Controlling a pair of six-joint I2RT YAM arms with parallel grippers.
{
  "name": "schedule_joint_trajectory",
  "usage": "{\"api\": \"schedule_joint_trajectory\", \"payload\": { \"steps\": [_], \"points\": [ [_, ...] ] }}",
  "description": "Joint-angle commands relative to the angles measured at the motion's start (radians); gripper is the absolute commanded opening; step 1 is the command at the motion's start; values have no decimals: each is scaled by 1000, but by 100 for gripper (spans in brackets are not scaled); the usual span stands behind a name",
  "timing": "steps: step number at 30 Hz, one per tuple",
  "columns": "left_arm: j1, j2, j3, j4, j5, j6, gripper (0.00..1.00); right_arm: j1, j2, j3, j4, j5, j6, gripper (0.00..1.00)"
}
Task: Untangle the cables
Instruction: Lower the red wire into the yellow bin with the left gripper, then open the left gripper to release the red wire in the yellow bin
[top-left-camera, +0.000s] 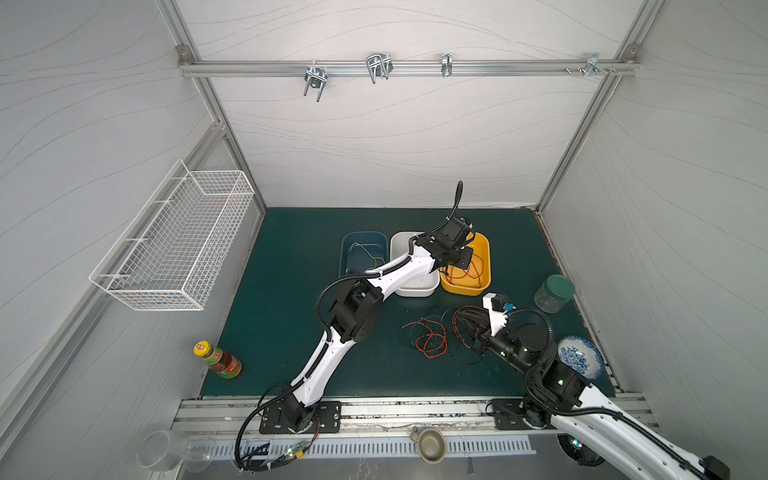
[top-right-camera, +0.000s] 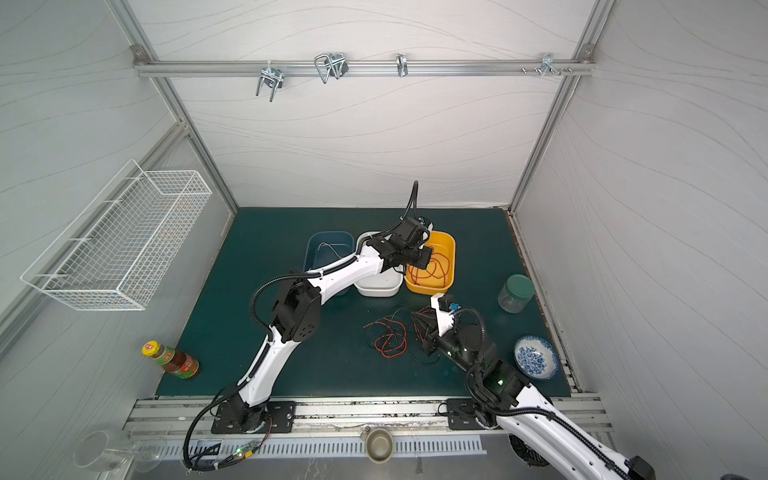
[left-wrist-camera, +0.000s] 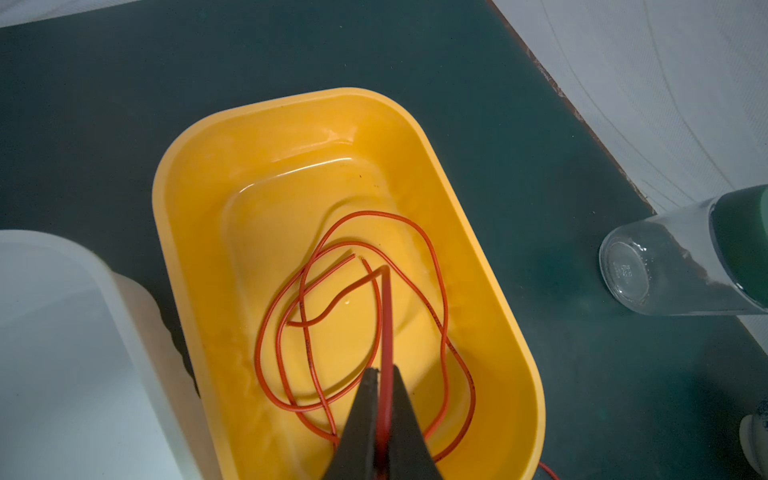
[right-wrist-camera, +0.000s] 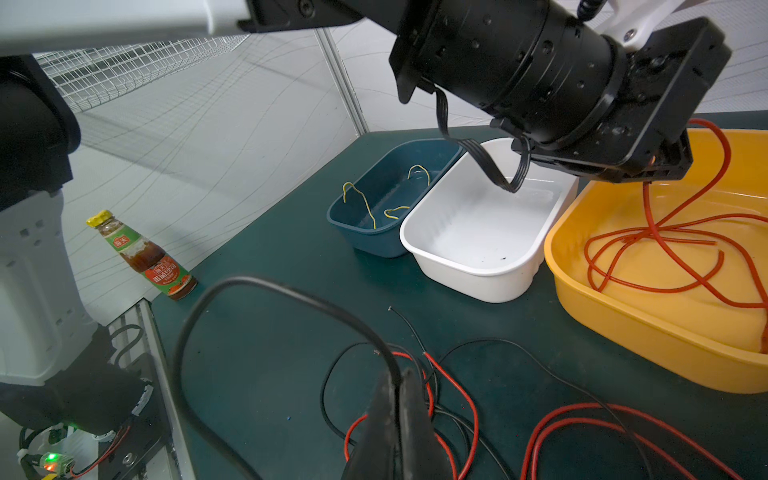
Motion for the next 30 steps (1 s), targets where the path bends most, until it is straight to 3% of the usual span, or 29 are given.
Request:
{"api": "schedule_joint_trajectory", "payload": {
  "steps": [1, 9, 17, 30],
  "points": [
    [0, 26, 52, -20, 6, 19, 13, -6, 0, 0, 11, -4, 6, 0],
    [0, 38, 110, -73, 2, 41, 25, -10, 0, -1, 10, -4, 6, 0],
    [0, 31, 155, -103, -14, 70, 45, -13, 1, -1, 10, -6, 10, 0],
    [3, 3, 215, -137, -55, 125, 65, -17, -2, -1, 6, -5, 11, 0]
  ]
}}
